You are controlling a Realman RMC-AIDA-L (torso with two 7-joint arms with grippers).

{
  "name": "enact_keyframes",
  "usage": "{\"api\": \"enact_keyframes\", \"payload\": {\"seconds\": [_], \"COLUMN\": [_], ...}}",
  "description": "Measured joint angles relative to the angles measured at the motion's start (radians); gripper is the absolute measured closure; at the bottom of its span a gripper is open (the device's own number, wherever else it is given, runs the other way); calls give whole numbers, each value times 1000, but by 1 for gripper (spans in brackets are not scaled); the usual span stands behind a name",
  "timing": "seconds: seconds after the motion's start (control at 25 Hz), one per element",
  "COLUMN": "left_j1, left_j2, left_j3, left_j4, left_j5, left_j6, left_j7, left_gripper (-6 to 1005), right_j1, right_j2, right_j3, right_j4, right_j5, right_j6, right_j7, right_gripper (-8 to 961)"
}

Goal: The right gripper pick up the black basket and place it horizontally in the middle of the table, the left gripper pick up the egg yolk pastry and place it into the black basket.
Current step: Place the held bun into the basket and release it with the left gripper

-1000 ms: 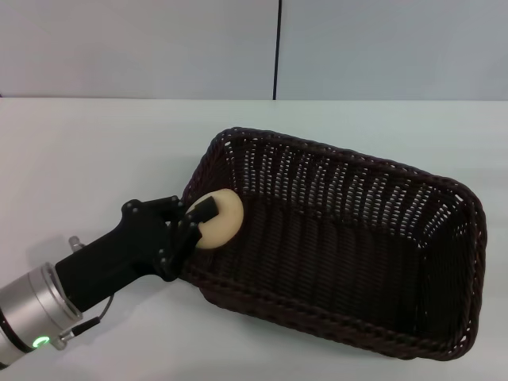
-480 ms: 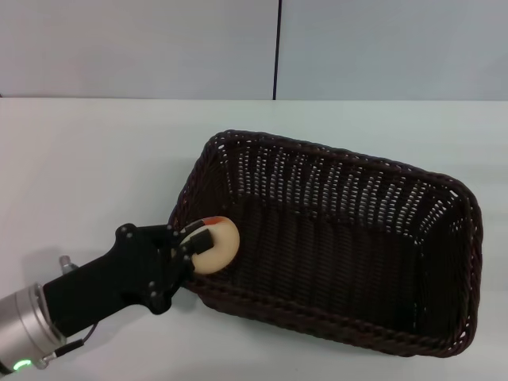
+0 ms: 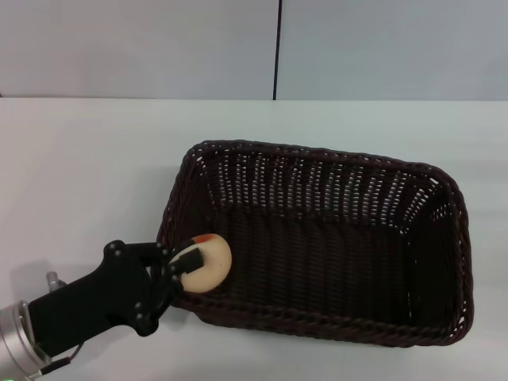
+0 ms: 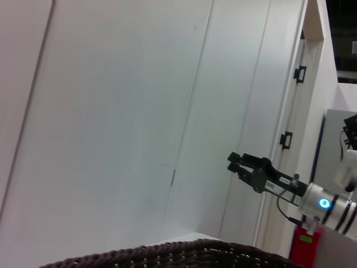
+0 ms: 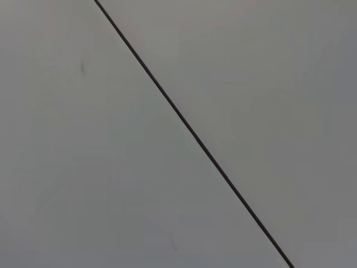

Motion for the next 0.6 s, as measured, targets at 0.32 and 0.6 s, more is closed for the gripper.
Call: {"api": "enact_keyframes", "payload": {"seconds": [0.32,0.6], "left_j1": [-2,-26], "left_j2": [-3,-6], "left_j3": [17,-48], "left_j4": [-3,-43], "left_j5": [-5,-11], "left_j6": [6,8], "left_j7": [0,0], "left_gripper": [952,870], "right_j1": [0,4], "right_j2": [0,0], "right_j3": [-1,-11], "right_j4": [1,12], "right_j5": [0,0], "right_j6": [0,1], "right_j7": [0,-4], "right_gripper": [594,594]}}
